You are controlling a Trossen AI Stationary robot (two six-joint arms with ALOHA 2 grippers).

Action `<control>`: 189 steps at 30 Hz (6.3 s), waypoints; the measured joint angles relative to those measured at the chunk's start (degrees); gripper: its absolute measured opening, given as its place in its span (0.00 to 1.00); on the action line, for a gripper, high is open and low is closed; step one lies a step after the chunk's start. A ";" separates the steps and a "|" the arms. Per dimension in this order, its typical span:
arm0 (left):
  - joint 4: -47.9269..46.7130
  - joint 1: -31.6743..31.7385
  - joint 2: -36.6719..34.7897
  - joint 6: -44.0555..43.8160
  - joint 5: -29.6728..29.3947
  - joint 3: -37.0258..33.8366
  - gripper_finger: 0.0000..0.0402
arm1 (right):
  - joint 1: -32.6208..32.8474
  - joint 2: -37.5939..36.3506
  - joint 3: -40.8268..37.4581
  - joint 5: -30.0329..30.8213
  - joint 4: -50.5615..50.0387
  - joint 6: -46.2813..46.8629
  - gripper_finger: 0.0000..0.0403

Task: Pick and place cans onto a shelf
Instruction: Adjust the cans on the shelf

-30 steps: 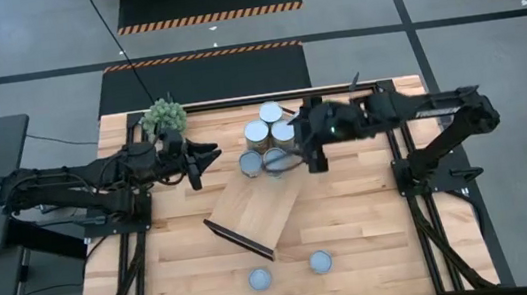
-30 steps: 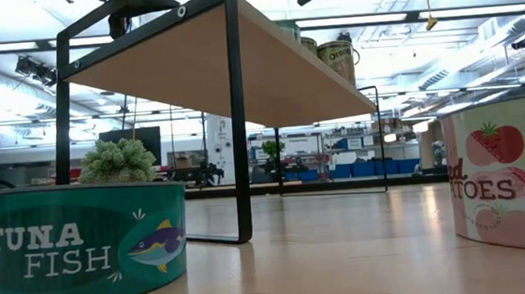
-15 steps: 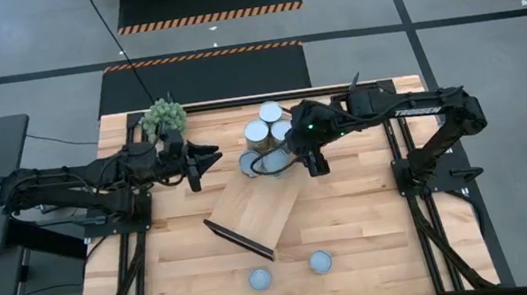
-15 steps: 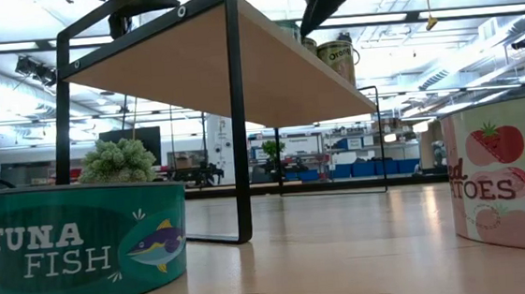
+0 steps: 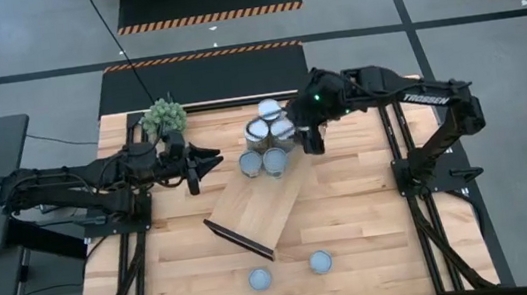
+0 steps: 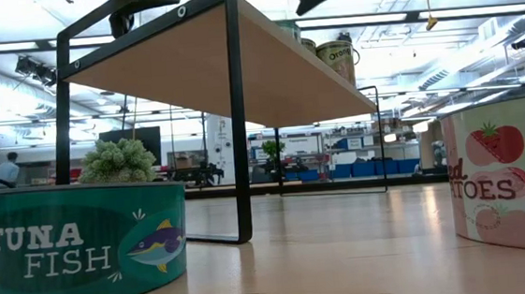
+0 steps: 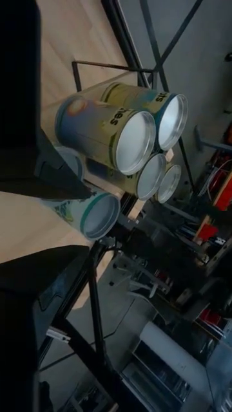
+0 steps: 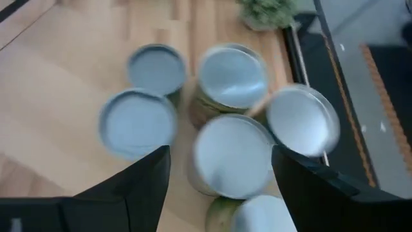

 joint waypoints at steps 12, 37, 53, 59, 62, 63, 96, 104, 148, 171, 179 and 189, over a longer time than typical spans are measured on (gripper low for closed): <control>2.67 11.91 5.61 -0.36 -7.50 -0.03 0.33 | -7.09 1.71 0.04 -7.42 1.33 8.65 0.70; 4.31 16.70 8.63 -1.15 3.76 -0.02 0.33 | -6.64 6.64 0.13 -15.15 -5.22 2.25 0.70; 7.57 17.03 11.93 0.98 4.72 0.00 0.33 | -4.29 6.15 8.75 -10.88 -11.83 -0.90 0.70; 7.52 17.05 11.93 1.40 4.72 0.00 0.33 | -6.31 5.92 12.24 -4.48 -23.04 -4.23 0.70; 7.50 17.05 11.93 1.69 4.72 0.00 0.33 | -7.36 5.84 12.26 -1.37 -27.80 -5.04 0.68; 7.48 17.05 11.93 1.87 4.72 0.00 0.33 | -7.59 5.84 12.26 -0.27 -29.34 -5.47 0.68; 7.41 17.70 14.27 1.86 3.19 0.00 0.33 | -11.79 5.47 1.25 4.45 -19.27 -6.72 0.65; 7.42 17.70 14.25 2.93 6.00 0.00 0.33 | -12.09 4.61 1.25 5.22 -20.06 -6.71 0.65; 15.47 14.20 24.04 5.02 3.65 0.00 0.33 | 4.27 -8.45 1.27 10.44 -22.98 14.17 0.65; -10.73 26.79 38.63 5.06 7.77 27.87 0.26 | 7.98 -8.45 1.27 11.05 -20.84 16.81 0.65; -19.42 27.76 45.66 6.44 16.75 37.52 0.21 | 7.98 -8.45 1.27 11.05 -20.71 16.91 0.65; -20.64 26.37 46.18 8.97 17.76 38.29 0.21 | 7.98 -8.47 1.27 11.05 -20.62 16.38 0.65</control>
